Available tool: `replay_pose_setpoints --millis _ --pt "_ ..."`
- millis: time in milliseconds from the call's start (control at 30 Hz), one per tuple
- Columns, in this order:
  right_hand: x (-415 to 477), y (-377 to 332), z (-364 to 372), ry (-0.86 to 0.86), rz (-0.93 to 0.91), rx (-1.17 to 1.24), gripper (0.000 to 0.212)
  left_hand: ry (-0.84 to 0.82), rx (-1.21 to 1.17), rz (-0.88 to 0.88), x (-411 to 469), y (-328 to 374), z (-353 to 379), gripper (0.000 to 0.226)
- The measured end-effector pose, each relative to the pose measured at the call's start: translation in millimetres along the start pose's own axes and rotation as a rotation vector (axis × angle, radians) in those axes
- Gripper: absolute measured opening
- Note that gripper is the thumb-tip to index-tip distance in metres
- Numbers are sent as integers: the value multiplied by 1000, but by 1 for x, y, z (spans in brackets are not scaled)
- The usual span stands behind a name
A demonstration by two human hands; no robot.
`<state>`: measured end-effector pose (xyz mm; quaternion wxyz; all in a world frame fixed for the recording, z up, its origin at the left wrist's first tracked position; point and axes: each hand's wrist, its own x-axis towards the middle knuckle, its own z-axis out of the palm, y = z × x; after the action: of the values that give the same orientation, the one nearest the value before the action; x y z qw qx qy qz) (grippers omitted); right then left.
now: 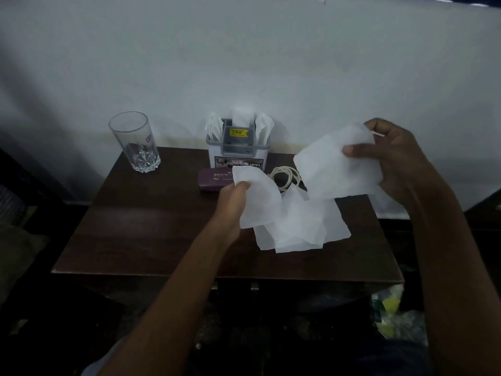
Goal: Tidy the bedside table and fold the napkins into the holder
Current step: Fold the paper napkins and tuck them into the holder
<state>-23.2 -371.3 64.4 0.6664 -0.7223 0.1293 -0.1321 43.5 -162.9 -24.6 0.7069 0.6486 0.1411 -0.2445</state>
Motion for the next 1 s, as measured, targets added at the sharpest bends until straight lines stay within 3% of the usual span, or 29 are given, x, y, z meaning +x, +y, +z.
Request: replay_pose_setpoints --millis 133,233,500,700,800,1000 --pt "0 0 32 140 54 250 18 -163 -283 -121 0 -3 6 38" --pt "2 12 61 319 202 415 29 -252 -498 -142 -3 -5 14 37" --pt "1 33 106 585 302 485 22 -287 -727 -60 -11 -5 26 40" --pt "2 38 111 621 314 447 28 -330 -888 -47 -19 1 22 53" --pt "-2 35 112 565 303 445 25 -300 -852 -75 -18 3 22 47" --pt "-6 26 109 478 176 164 27 -179 -782 -106 -10 -2 21 46"
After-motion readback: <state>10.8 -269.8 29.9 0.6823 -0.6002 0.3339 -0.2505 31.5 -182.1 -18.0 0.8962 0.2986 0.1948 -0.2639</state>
